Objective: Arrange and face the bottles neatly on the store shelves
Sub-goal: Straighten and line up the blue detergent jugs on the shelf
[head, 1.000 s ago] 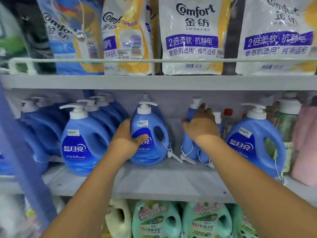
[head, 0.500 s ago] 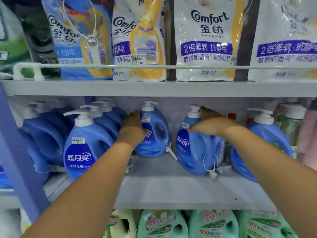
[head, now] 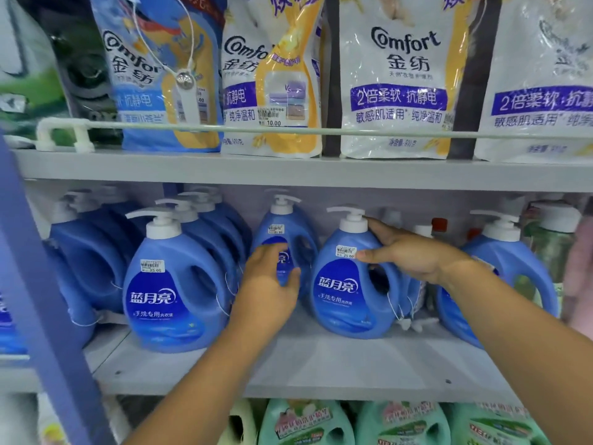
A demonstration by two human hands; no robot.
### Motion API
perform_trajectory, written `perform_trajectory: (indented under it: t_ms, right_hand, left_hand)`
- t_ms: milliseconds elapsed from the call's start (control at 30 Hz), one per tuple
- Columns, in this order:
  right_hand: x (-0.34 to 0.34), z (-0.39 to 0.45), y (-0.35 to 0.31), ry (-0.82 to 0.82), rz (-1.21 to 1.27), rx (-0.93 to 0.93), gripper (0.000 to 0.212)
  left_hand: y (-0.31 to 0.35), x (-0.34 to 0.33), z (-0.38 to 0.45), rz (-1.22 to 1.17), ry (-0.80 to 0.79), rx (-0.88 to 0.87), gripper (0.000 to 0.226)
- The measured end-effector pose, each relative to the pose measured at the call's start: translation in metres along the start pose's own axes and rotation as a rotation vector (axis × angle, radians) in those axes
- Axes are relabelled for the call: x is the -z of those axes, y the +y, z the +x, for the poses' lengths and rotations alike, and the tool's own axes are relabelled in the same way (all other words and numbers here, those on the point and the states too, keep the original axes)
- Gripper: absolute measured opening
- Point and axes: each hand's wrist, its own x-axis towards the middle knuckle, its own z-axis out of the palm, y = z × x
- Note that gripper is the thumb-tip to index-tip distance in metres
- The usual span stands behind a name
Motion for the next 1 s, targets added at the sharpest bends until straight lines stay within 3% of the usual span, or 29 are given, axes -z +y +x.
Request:
perform_trajectory:
  t_ms: [133, 233, 333, 433, 533, 600, 700, 833, 1000]
  right_hand:
    - [-0.022, 0.009, 0.004, 0.022, -0.078, 0.055, 0.067]
    - [-0.053, 0.021, 0.014, 0.208, -0.271, 0.120, 0.083]
    - [-0.074, 0.024, 0.034, 0.361, -0.235, 0.205, 0.080]
    - [-0.079, 0.027, 0.037, 0.320, -0.121, 0.257, 0.063]
    - [-0.082, 0.041, 0.028, 0.295, -0.267, 0.278, 0.067]
    - [-0.090, 0.052, 0.028, 0.374, -0.438, 0.268, 0.075]
    - [-0.111, 0.056, 0.035, 0.457, -0.464, 0.256, 0.093]
    - [-0.132, 0.057, 0.042, 0.476, -0.416, 0.256, 0.132]
    - [-0.144, 0.064, 0.041, 0.455, -0.318, 0.234, 0.134]
  left_hand:
    - [0.001, 0.001, -0.063, -0.097, -0.135, -0.015, 0.037]
    - [0.001, 0.028, -0.089, -0.174, -0.099, -0.055, 0.033]
    - [-0.009, 0.080, -0.107, -0.122, 0.056, -0.044, 0.027]
    - [-0.034, 0.125, -0.098, -0.014, 0.297, -0.023, 0.024]
    - [-0.059, 0.142, -0.077, 0.128, 0.383, 0.081, 0.048]
    - [-0.066, 0.143, -0.066, 0.110, 0.306, 0.189, 0.075]
    - [-0.073, 0.141, -0.059, 0.000, 0.153, 0.344, 0.105]
    - [-0.078, 0.137, -0.055, -0.099, 0.079, 0.388, 0.119]
    - [-0.088, 0.134, -0.055, -0.205, 0.108, 0.436, 0.118]
